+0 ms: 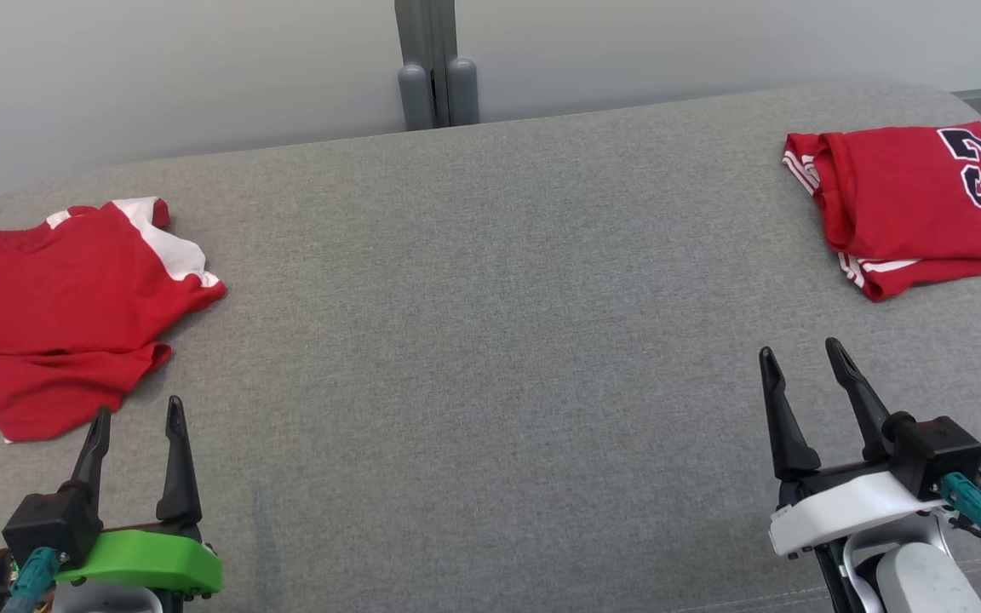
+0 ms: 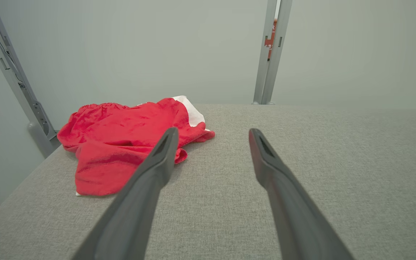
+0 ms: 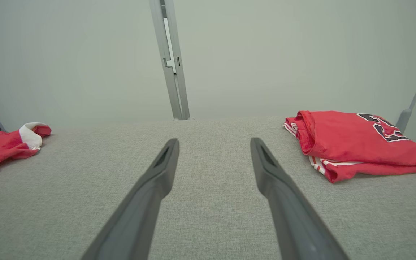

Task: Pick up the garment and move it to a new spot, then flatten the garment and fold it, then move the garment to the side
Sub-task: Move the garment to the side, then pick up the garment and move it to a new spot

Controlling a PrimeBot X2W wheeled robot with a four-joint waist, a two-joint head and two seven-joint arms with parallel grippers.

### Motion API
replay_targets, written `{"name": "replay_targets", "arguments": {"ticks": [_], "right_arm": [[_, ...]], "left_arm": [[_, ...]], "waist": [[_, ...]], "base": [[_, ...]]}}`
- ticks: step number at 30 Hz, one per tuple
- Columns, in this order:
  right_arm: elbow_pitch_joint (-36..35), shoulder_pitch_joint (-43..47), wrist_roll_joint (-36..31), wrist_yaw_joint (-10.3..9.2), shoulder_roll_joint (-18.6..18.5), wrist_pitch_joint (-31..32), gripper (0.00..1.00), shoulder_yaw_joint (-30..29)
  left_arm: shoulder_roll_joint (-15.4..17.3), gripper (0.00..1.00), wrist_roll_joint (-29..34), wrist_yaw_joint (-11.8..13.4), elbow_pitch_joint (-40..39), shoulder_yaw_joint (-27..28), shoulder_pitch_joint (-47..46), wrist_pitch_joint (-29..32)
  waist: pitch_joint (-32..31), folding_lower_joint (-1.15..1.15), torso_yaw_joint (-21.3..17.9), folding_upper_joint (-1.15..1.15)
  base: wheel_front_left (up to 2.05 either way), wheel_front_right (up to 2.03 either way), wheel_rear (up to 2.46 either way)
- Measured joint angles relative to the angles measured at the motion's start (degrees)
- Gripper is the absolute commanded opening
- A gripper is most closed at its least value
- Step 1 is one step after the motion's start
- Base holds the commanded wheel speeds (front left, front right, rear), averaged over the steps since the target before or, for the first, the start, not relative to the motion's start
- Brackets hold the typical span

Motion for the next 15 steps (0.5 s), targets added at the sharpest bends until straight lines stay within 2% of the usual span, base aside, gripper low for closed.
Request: {"name": "replay_targets", "arguments": {"ticks": [15], "right_arm": [[-0.01, 0.66, -0.23, 0.0, 0.34, 0.0, 1.0, -0.45]], "left_arm": [[0.13, 1.0, 0.09, -0.03, 0.27, 0.3, -0.05, 0.0]], "waist": [[0.19, 0.0, 0.34, 0.0]], "base": [[0.0, 0.0, 0.0]]}}
